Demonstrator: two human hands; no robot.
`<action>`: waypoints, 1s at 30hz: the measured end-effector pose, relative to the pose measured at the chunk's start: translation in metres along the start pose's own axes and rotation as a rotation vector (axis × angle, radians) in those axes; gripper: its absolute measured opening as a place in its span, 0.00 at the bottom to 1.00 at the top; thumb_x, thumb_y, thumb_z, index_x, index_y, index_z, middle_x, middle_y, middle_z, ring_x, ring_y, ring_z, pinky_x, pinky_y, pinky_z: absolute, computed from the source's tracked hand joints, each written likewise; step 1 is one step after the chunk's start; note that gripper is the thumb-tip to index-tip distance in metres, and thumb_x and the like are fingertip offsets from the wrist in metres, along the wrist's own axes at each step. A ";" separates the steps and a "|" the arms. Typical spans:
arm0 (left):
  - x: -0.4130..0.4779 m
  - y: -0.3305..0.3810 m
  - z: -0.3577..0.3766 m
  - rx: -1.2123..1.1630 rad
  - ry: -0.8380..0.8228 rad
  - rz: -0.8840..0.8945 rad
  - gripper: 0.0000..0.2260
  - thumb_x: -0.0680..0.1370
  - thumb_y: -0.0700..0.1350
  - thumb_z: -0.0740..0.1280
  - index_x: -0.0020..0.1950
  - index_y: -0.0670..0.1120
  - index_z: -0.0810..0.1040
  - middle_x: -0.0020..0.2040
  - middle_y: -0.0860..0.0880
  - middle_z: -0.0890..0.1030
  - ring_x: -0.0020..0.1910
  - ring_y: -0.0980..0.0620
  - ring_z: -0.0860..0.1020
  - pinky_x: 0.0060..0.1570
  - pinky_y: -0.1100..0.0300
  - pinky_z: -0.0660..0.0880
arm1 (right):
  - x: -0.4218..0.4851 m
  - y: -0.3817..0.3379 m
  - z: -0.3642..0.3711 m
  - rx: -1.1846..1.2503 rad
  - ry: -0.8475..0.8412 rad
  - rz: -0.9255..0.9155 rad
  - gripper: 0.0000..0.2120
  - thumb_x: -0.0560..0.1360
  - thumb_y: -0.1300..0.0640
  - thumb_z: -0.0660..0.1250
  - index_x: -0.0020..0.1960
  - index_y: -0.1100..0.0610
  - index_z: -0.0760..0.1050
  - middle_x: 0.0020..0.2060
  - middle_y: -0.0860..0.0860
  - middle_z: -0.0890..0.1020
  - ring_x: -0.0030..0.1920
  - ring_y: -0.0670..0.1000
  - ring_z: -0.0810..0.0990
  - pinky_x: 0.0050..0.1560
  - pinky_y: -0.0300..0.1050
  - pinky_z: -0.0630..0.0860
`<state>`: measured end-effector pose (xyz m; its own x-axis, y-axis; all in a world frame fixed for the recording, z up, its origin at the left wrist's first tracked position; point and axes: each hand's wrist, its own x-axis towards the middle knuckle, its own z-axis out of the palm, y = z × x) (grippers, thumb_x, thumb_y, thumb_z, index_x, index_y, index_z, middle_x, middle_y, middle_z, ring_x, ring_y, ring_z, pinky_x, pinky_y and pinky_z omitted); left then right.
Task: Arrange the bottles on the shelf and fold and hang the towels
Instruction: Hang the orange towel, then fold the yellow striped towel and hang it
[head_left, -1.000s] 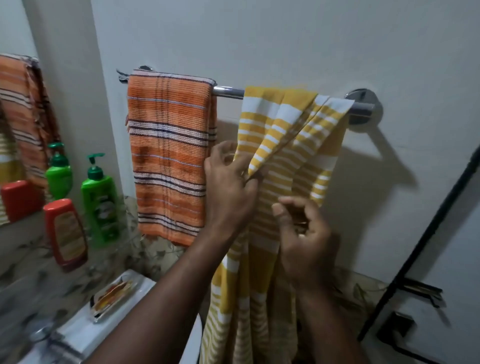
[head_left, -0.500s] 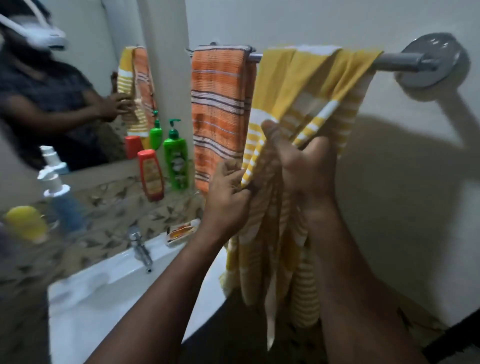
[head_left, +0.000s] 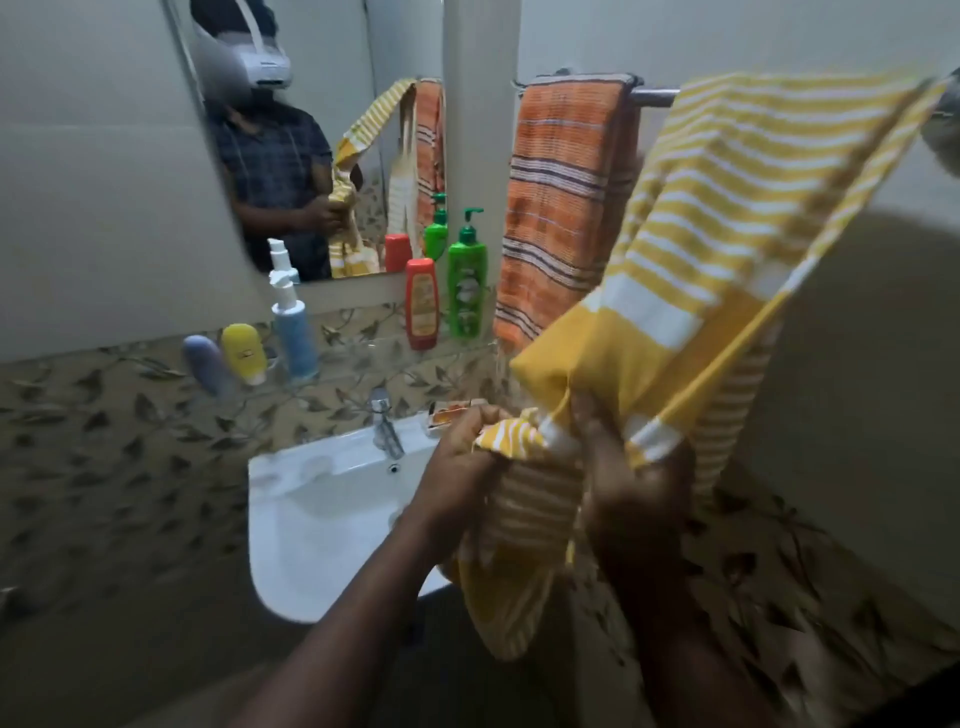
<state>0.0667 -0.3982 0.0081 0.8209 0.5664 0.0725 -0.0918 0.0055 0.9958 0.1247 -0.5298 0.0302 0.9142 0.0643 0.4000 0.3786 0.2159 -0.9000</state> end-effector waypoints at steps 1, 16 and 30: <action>-0.009 -0.001 -0.008 -0.050 -0.008 0.022 0.15 0.71 0.43 0.69 0.59 0.47 0.81 0.57 0.39 0.85 0.57 0.35 0.83 0.56 0.37 0.81 | -0.025 0.003 -0.005 -0.057 -0.006 0.024 0.31 0.67 0.33 0.78 0.55 0.59 0.83 0.52 0.56 0.87 0.55 0.58 0.86 0.60 0.62 0.80; -0.125 -0.006 -0.047 0.029 -0.257 -0.038 0.14 0.79 0.50 0.73 0.64 0.51 0.83 0.59 0.49 0.87 0.58 0.48 0.86 0.58 0.53 0.82 | -0.161 0.024 -0.032 -0.523 -0.506 -0.121 0.24 0.77 0.39 0.61 0.61 0.54 0.82 0.54 0.50 0.86 0.57 0.51 0.85 0.57 0.48 0.80; -0.155 -0.038 -0.103 1.121 -0.421 -0.256 0.15 0.74 0.45 0.69 0.56 0.59 0.87 0.55 0.54 0.87 0.55 0.50 0.82 0.57 0.52 0.79 | -0.080 -0.017 -0.033 0.597 -0.479 0.549 0.32 0.79 0.44 0.69 0.75 0.63 0.72 0.69 0.64 0.78 0.69 0.66 0.78 0.69 0.69 0.74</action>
<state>-0.1156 -0.4015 -0.0468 0.8812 0.3413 -0.3272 0.4647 -0.7529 0.4660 0.0504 -0.5704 0.0077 0.7362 0.6702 0.0940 -0.3458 0.4919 -0.7990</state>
